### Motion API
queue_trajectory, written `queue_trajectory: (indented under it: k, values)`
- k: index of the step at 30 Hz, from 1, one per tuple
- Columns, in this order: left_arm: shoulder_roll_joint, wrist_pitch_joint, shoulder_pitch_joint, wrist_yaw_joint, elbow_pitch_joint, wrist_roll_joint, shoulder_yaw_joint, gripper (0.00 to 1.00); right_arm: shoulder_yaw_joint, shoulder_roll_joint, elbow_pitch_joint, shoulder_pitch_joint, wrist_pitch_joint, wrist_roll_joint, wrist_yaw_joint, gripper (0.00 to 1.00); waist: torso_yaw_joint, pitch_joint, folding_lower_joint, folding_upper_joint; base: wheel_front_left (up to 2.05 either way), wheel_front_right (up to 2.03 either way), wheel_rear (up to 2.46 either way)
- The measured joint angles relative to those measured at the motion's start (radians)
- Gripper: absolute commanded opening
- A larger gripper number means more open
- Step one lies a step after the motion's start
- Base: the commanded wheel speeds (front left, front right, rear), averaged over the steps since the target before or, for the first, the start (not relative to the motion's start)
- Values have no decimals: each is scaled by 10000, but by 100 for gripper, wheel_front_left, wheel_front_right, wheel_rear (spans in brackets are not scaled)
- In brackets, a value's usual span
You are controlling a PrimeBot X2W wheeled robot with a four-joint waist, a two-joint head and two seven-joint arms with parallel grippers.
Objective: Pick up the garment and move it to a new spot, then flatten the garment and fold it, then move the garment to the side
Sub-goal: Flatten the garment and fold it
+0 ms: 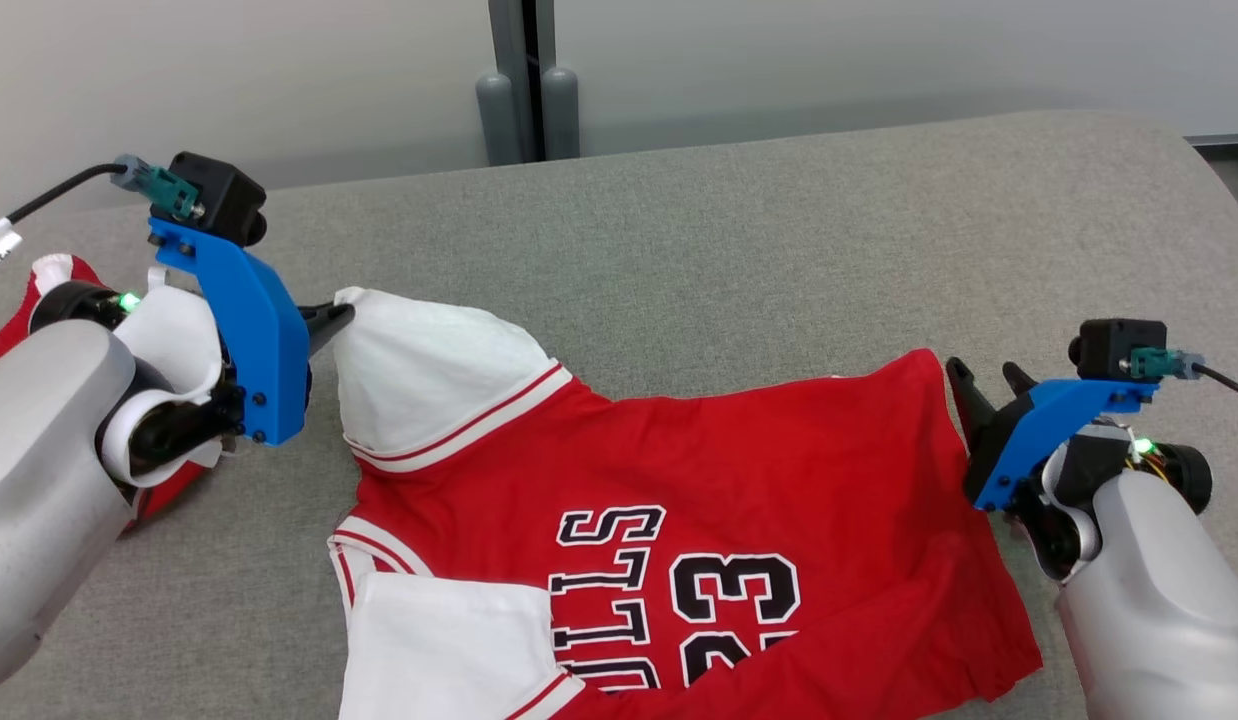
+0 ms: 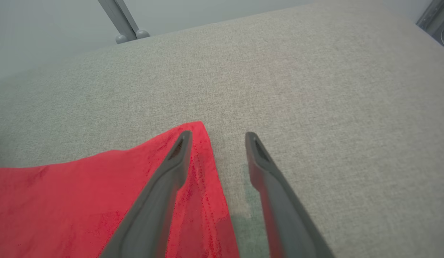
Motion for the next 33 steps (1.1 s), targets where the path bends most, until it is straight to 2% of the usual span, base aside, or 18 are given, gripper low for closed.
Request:
queue_trajectory:
  k: [12,13,14,15,16,17,33]
  values:
    - [61,105,-814,0,-25,-84,-362,0,433,387,2113,-1716,863,282,0,100,135,744,1,1,0,0,0]
    - [54,104,-846,0,-4,-113,-395,0,458,401,2215,-1817,832,303,0,87,138,749,1,0,0,0,0]
    - [42,102,-886,0,10,-146,-418,0,462,403,2314,-1896,715,303,2,59,139,754,1,0,0,0,0]
    - [33,100,-932,0,17,-157,-445,0,468,397,2418,-1971,635,305,0,39,139,762,1,0,0,0,0]
    - [31,98,-957,0,25,-176,-474,0,487,391,2522,-2024,566,324,0,27,136,771,0,0,0,0,0]
    - [33,88,-971,0,27,-215,-512,0,518,393,2615,-2064,504,345,0,0,132,790,0,0,0,0,0]
    - [251,-48,-1114,0,178,-504,-1022,0,1076,232,3225,-2243,-909,1129,0,0,-44,689,-1,0,0,0,0]
